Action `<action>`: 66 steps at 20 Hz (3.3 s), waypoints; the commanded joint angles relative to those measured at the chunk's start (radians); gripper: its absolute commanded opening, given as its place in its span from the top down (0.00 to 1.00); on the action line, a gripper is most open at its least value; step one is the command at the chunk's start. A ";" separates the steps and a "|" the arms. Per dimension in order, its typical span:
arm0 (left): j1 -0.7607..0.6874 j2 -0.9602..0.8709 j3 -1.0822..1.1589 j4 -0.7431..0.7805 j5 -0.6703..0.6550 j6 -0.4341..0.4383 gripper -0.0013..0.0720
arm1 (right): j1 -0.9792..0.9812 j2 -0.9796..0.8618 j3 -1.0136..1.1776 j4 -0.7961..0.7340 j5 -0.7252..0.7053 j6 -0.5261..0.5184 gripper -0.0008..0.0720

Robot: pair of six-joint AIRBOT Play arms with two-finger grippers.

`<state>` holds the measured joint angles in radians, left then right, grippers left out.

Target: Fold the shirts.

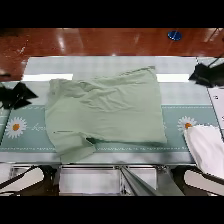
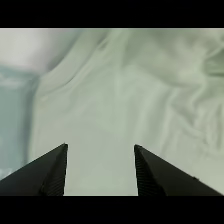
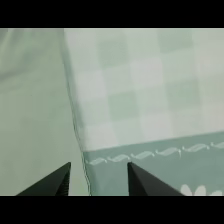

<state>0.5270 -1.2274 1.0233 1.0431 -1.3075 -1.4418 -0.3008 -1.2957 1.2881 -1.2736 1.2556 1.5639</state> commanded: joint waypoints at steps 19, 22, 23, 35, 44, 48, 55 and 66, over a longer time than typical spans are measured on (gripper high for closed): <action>0.146 -0.021 -0.411 0.006 0.042 0.090 0.29 | -0.143 0.400 -0.808 0.590 -0.212 -0.380 0.43; 0.077 -0.053 -0.411 -0.004 0.064 0.091 0.29 | -0.201 0.400 -0.799 0.605 -0.271 -0.367 0.43; 0.051 -0.069 -0.411 -0.004 0.067 0.091 0.29 | -0.247 0.400 -0.792 0.634 -0.282 -0.367 0.43; 0.013 -0.090 -0.404 -0.005 0.050 0.114 0.96 | -0.269 0.398 -0.906 0.227 -0.063 -0.188 0.43; 0.013 -0.090 -0.403 -0.005 0.048 0.114 0.96 | -0.053 0.231 -0.912 0.307 -0.096 -0.178 0.43; 0.013 -0.090 -0.401 -0.013 0.045 0.114 0.96 | 0.068 0.185 -0.906 0.487 -0.220 -0.235 0.72; 0.014 0.035 -0.158 -0.485 -0.001 0.242 0.96 | 0.123 0.230 -0.447 0.577 -0.052 -0.322 0.95; 0.015 0.513 0.480 -0.391 0.220 0.137 0.96 | 0.123 0.497 0.430 0.244 -0.019 -0.169 0.95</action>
<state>0.5415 -0.8310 1.3933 0.5026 -1.1576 -1.2293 -0.1787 -0.8871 1.5845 -0.9318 1.2308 1.3682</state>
